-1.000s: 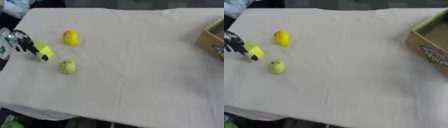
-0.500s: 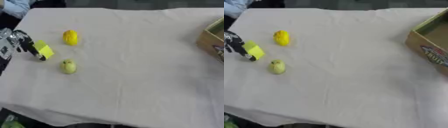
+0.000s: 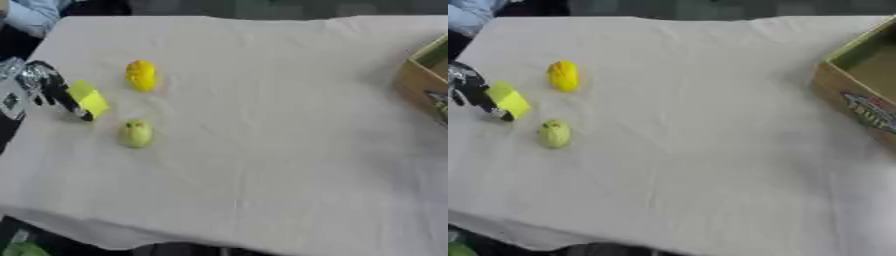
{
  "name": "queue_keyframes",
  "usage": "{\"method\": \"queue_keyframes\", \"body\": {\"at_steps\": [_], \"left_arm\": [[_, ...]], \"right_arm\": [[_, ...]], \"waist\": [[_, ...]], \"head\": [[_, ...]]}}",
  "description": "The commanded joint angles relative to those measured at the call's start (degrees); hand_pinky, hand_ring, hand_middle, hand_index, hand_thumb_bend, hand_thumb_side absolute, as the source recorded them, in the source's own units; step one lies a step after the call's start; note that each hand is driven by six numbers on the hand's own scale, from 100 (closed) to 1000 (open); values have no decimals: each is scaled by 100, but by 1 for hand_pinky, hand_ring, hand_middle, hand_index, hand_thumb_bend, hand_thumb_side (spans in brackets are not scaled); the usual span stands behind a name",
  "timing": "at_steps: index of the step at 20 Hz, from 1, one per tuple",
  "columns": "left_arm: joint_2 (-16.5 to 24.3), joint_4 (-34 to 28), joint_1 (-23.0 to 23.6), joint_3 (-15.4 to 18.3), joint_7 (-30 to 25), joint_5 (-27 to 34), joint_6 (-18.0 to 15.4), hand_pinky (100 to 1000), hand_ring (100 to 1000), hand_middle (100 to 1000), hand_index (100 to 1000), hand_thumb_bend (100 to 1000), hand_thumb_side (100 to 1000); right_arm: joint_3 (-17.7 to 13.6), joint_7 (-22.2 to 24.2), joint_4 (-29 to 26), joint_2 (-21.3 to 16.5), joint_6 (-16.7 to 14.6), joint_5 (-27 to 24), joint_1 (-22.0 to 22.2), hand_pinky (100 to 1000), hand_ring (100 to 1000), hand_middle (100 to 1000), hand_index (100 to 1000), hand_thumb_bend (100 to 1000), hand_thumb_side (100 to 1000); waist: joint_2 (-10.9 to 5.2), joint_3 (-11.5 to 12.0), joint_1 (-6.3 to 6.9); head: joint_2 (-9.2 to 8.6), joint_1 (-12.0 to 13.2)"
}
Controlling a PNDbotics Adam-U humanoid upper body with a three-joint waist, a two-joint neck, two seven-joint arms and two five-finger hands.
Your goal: Pick up the objects with one hand, pass them to the other hand, and then place them into the box on the other side of the table.
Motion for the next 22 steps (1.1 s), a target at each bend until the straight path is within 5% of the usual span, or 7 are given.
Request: {"method": "queue_keyframes", "body": {"at_steps": [1,12,22], "left_arm": [[93,10,-107,60,-36,-2,78,818,747,706,599,613,109],[380,-676,66,14,64,250,246,781,694,638,533,536,100],[1094,-2940,644,135,446,477,620,739,666,608,520,491,100]], "right_arm": [[-24,-15,-61,-65,24,51,-22,1000,934,896,1000,100,545],[-31,-2,-61,-79,6,58,0,1000,933,898,1000,100,541],[-44,25,-61,-153,-88,37,-16,1000,932,899,1000,100,533]], "waist": [[-62,-1,-8],[-69,27,-20],[-58,47,-44]], "head": [[33,-2],[51,-152],[-3,-205]]}}
